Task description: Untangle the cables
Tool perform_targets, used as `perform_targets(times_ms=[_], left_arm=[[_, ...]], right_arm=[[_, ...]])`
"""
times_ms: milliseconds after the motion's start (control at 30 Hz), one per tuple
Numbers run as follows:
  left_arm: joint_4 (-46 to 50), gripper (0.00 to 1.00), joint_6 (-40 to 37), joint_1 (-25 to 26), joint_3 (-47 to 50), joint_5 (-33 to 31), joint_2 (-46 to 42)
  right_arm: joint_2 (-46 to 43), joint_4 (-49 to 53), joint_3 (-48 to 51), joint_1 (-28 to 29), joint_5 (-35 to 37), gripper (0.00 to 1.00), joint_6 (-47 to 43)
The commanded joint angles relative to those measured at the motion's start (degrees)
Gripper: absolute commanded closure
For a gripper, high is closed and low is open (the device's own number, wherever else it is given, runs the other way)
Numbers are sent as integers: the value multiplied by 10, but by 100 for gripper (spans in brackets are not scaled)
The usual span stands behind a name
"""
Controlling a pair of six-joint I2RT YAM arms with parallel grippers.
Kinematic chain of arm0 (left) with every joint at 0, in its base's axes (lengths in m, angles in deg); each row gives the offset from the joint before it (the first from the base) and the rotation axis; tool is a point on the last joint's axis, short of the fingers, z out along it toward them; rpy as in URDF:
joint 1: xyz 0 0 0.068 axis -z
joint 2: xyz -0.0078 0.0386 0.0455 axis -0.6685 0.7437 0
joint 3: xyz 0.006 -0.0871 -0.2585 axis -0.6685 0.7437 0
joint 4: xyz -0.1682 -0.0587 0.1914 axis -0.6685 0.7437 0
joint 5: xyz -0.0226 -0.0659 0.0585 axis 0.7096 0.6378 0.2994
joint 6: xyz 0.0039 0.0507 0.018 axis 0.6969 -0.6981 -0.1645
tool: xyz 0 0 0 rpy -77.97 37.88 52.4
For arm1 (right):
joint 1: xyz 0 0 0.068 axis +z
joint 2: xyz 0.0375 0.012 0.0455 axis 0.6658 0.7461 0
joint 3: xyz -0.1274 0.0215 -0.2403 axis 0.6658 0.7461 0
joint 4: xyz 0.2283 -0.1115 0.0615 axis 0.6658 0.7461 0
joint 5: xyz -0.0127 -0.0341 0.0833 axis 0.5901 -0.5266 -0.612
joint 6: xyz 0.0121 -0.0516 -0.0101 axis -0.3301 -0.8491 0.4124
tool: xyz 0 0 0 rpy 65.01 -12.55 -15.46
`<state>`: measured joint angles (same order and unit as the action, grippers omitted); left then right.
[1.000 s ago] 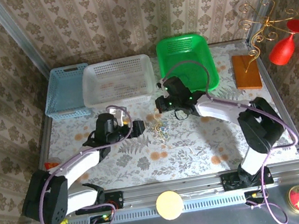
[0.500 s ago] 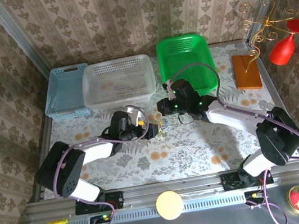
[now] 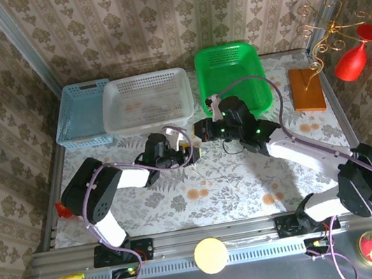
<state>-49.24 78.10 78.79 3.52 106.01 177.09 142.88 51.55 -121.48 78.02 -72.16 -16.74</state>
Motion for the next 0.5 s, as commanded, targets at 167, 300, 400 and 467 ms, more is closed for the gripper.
perform_targets(times_ms=[167,300,400,467], left_arm=[[-52,63,9,2,55,12,7],[-64,66,15,2,78,11,6],[-75,65,21,2,90,12,6],[-80,65,24,2,94,11,5]], right_arm=[[-74,18,-97,-38,-23,100,34],[-86,12,-151,-69,-39,100,56],[-87,14,-200,-88,-49,100,62],[-84,19,-228,-97,-50,100,61]])
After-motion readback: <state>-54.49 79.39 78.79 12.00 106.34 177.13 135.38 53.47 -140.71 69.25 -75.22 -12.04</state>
